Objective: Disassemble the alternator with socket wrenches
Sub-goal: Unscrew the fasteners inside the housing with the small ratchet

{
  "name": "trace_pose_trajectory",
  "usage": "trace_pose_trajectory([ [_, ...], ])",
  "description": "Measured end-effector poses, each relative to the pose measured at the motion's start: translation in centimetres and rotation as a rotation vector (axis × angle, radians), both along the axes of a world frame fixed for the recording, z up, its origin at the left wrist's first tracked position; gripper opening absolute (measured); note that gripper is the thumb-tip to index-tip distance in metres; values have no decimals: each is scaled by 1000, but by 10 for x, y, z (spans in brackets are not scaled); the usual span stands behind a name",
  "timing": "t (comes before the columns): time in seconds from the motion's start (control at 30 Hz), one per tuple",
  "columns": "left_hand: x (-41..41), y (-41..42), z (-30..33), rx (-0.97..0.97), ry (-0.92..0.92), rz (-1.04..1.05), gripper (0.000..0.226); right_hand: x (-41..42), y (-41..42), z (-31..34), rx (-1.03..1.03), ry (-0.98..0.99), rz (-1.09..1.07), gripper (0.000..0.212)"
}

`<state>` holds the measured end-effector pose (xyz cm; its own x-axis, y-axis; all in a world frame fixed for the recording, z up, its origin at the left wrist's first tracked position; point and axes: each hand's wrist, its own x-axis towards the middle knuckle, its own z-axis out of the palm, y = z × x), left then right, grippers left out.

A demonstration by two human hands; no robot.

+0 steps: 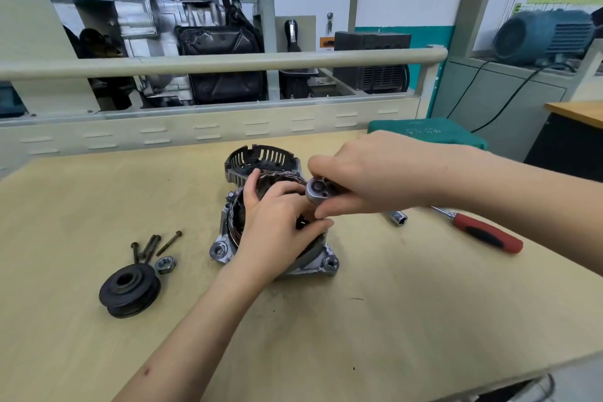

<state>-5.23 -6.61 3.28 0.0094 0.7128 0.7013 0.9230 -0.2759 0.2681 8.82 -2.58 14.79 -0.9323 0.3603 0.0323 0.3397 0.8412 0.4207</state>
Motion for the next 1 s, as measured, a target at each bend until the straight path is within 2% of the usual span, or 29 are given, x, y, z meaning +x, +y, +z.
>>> trace_pose_trajectory([
  [0.13,-3,1,2,-23,0,-54,14,4,10,9,-229,0,7,25],
  [0.23,-3,1,3,-35,-38,-87,12,6,13,14,-328,-19,12,27],
  [0.3,-3,2,3,-40,-62,-72,15,6,13,14,-256,-32,-9,31],
  [0.4,1,3,3,-22,-71,-10,19,2,9,10,47,-41,-43,42],
  [0.47,4,3,4,-12,-60,33,23,0,5,8,120,-20,-49,45],
  [0.6,0,3,5,-48,-61,-47,18,4,11,8,-37,0,12,28],
  [0.7,-4,3,5,-85,-58,-109,11,7,16,15,-222,-14,33,28],
  [0.77,-5,2,4,-86,-66,-93,13,7,16,15,-192,-23,55,30],
  [0.9,2,1,4,-27,-76,1,22,2,11,10,72,-20,-14,43],
  [1.0,6,1,5,-18,-79,27,24,2,11,6,36,10,-18,40],
])
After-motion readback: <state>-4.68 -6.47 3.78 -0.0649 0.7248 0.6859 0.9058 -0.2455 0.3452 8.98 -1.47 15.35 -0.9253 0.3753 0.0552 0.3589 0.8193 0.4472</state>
